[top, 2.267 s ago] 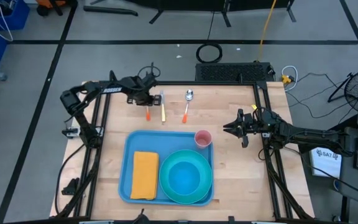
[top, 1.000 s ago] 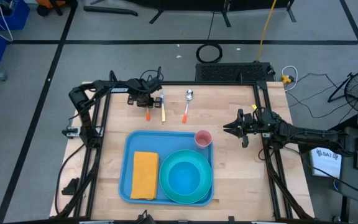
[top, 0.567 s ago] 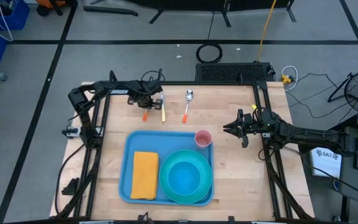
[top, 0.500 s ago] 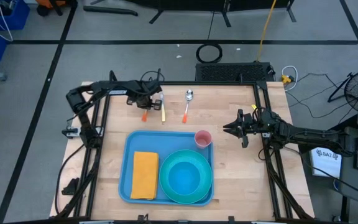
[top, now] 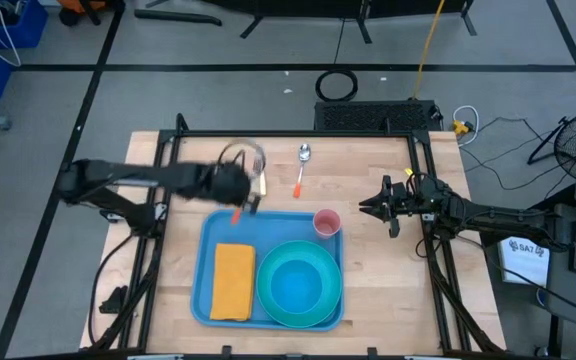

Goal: Set up tray
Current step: Put the orange fork on the yellow napkin

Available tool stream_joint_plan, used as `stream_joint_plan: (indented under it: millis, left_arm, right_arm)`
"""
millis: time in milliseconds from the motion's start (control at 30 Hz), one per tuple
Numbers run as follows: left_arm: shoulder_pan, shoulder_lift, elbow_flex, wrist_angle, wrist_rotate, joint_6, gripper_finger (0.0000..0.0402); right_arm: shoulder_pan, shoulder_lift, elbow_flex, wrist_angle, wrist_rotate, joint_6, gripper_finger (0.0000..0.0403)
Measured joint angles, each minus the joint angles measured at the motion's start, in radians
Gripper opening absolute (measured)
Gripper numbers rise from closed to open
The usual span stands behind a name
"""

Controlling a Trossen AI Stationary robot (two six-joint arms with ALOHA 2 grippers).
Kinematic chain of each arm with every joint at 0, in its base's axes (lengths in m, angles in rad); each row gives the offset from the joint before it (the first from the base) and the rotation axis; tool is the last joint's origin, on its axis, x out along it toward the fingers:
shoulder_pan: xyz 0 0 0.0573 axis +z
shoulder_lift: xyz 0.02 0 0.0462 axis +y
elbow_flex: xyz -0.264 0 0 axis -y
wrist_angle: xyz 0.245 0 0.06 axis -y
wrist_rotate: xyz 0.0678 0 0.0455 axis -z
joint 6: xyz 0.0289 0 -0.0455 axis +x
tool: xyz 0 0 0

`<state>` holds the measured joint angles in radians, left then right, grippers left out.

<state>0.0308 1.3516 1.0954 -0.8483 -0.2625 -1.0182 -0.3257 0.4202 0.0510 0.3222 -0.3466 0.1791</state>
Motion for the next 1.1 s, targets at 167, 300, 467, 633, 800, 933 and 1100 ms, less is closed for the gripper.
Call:
stream_joint_plan:
  millis: [167,300,467,633,800,933,1100]
  left_arm:
    - [-0.360,-0.008,0.000,-0.013,-0.140,-0.407,0.0010]
    - [-0.592,0.076,0.002,0.011,-0.270,-0.783,0.0010]
    - [-0.739,0.238,0.002,0.029,-0.268,-1.142,0.0010]
    - [-0.785,0.343,0.000,0.034,-0.172,-1.294,0.0010]
    - [-0.803,0.357,0.001,0.038,-0.109,-1.317,0.0010]
    - [-0.805,0.356,0.001,0.022,-0.045,-1.322,0.0010]
    - [-0.805,0.356,0.001,-0.063,-0.002,-1.323,0.0010]
  right_arm:
    - [0.000,0.000,0.000,0.002,0.000,0.000,0.0068]
    - [0.000,0.000,0.000,0.005,0.000,0.000,0.0068]
    - [0.000,0.000,0.000,0.009,0.000,0.009,0.0068]
    - [0.000,0.000,0.000,0.017,0.000,0.021,0.0068]
    - [0.000,-0.002,0.000,0.018,0.000,0.039,0.0068]
    - [0.000,-0.002,0.000,0.018,0.000,0.038,0.0068]
    - [0.000,-0.002,0.000,0.018,0.000,0.036,0.0068]
